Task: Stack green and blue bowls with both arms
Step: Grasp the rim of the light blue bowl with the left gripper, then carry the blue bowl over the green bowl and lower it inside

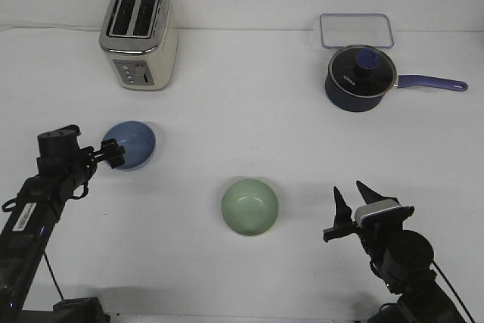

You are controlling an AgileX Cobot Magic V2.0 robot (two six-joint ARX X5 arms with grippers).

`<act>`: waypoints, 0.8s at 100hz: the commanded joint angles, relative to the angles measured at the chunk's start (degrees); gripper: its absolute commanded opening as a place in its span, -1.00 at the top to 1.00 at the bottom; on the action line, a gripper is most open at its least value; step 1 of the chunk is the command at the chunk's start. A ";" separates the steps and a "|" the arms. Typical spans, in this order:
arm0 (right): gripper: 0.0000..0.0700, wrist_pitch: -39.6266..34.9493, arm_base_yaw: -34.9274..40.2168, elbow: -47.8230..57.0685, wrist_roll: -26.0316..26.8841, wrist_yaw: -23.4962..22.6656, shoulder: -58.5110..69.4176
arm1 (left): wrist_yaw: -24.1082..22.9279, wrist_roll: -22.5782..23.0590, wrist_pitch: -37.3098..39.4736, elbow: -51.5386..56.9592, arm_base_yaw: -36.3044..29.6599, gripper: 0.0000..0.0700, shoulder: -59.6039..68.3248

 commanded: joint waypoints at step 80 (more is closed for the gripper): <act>0.04 0.59 0.17 0.04 -0.24 -0.17 0.15 | 11.06 0.37 7.02 2.78 3.56 0.96 15.08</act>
